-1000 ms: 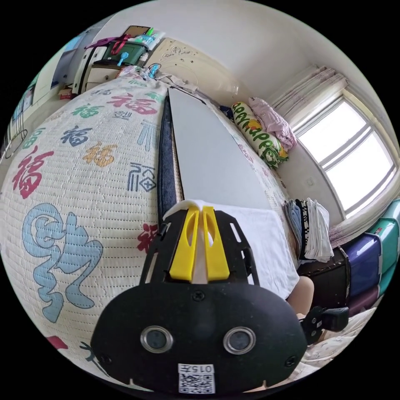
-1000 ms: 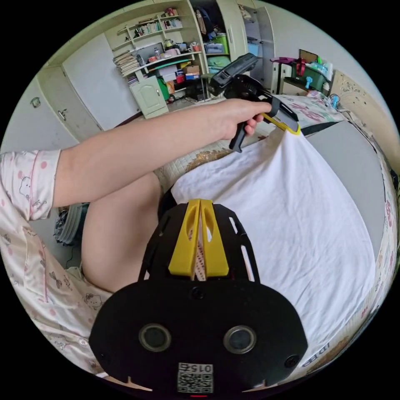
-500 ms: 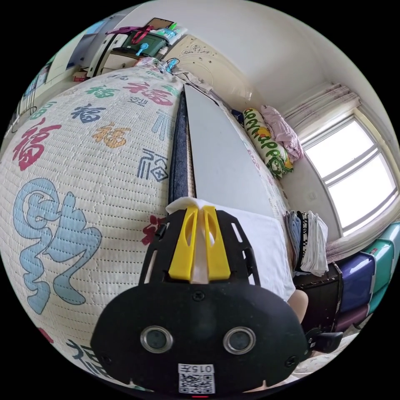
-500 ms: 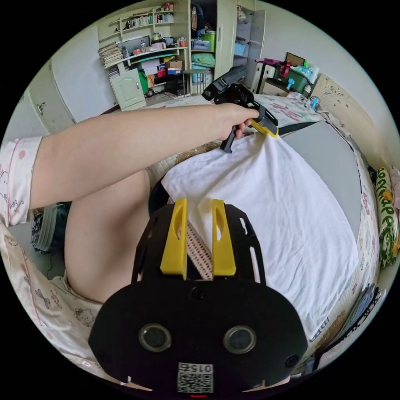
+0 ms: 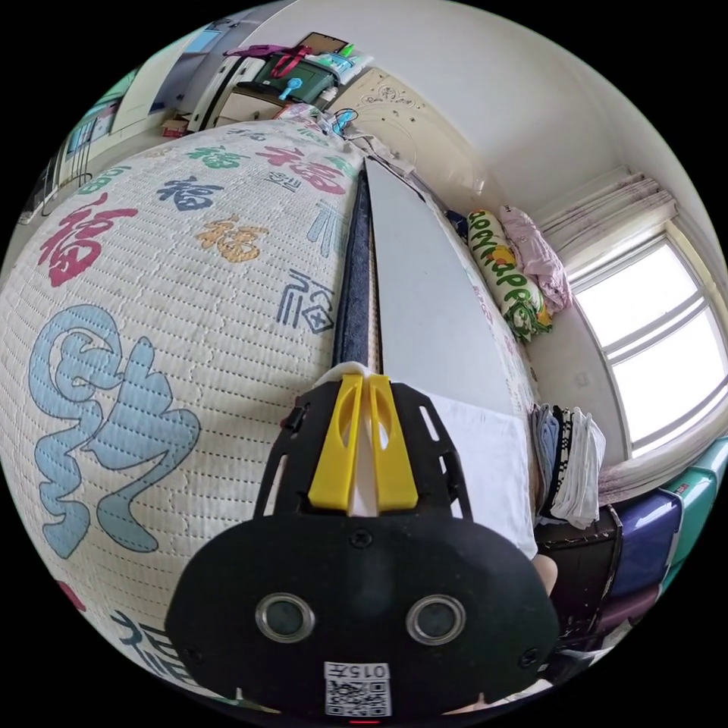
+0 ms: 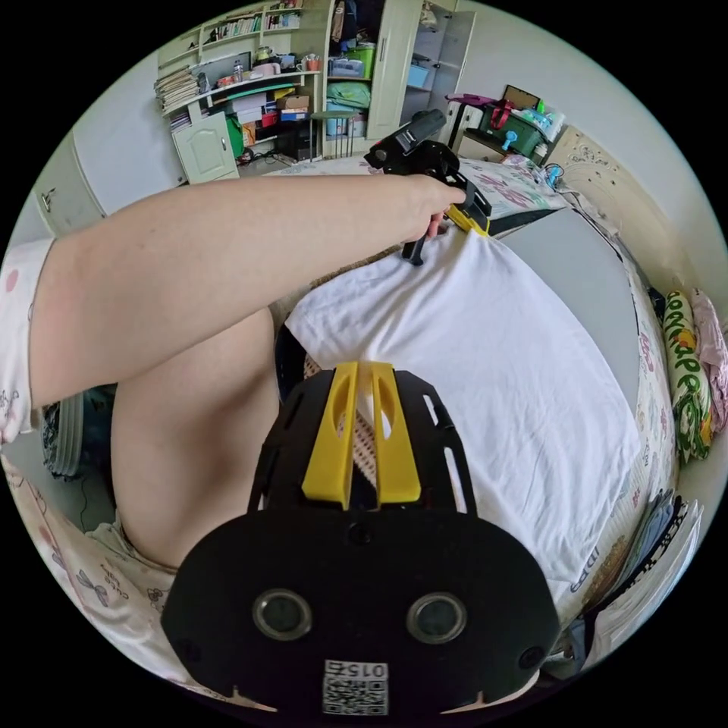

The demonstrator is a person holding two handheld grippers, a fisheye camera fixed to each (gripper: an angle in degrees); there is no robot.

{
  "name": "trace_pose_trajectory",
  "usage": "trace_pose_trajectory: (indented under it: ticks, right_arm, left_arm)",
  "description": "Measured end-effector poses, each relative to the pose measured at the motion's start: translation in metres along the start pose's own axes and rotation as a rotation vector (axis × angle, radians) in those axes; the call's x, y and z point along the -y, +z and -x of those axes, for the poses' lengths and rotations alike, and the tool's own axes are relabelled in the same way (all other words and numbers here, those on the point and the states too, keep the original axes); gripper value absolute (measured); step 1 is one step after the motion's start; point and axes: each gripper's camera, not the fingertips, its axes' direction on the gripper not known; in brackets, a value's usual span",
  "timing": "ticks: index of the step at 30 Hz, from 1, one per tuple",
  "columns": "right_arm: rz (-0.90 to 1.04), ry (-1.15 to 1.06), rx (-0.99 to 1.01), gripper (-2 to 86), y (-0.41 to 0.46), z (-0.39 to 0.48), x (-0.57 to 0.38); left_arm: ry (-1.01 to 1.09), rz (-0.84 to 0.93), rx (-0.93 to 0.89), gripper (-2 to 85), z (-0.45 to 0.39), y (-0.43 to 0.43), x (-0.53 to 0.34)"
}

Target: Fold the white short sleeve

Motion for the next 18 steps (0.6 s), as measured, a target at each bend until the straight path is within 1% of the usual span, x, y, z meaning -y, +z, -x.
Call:
trace_pose_trajectory:
  ticks: [3, 6, 8, 9, 11, 12, 14, 16, 17, 18]
  right_arm:
    - [-0.033, -0.006, -0.002, 5.3, -0.052, -0.021, 0.005]
    - [-0.088, 0.035, 0.034, 6.1, -0.118, -0.064, -0.008]
    - [-0.146, 0.134, 0.059, 6.4, -0.18, -0.118, -0.027]
    - [-0.16, 0.164, 0.06, 6.5, -0.196, -0.134, -0.032]
    - [-0.213, 0.322, 0.039, 6.4, -0.262, -0.204, -0.059]
    - [-0.227, 0.371, 0.032, 6.3, -0.279, -0.224, -0.067]
    - [-0.314, 0.575, 0.041, 5.8, -0.344, -0.304, -0.105]
    - [-0.417, 0.713, 0.075, 5.9, -0.387, -0.358, -0.138]
    - [-0.478, 0.791, 0.098, 6.1, -0.41, -0.391, -0.157]
    - [-0.498, 0.829, 0.104, 6.2, -0.42, -0.406, -0.166]
  left_arm:
    - [0.026, 0.004, 0.006, 4.1, -0.022, -0.031, 0.02]
    - [0.041, -0.006, -0.008, 5.9, -0.041, -0.072, 0.039]
    - [0.051, -0.029, -0.008, 5.6, -0.054, -0.102, 0.048]
    - [0.061, -0.046, -0.013, 4.3, -0.064, -0.124, 0.053]
    - [0.081, -0.075, -0.035, 2.0, -0.083, -0.157, 0.06]
    - [0.107, -0.111, -0.053, 0.8, -0.1, -0.181, 0.063]
    - [0.187, -0.176, -0.069, -0.1, -0.137, -0.217, 0.063]
    - [0.385, -0.258, -0.085, -0.5, -0.212, -0.261, 0.056]
    - [0.443, -0.283, -0.09, -0.6, -0.234, -0.271, 0.052]
    - [0.562, -0.336, -0.102, -0.6, -0.28, -0.288, 0.041]
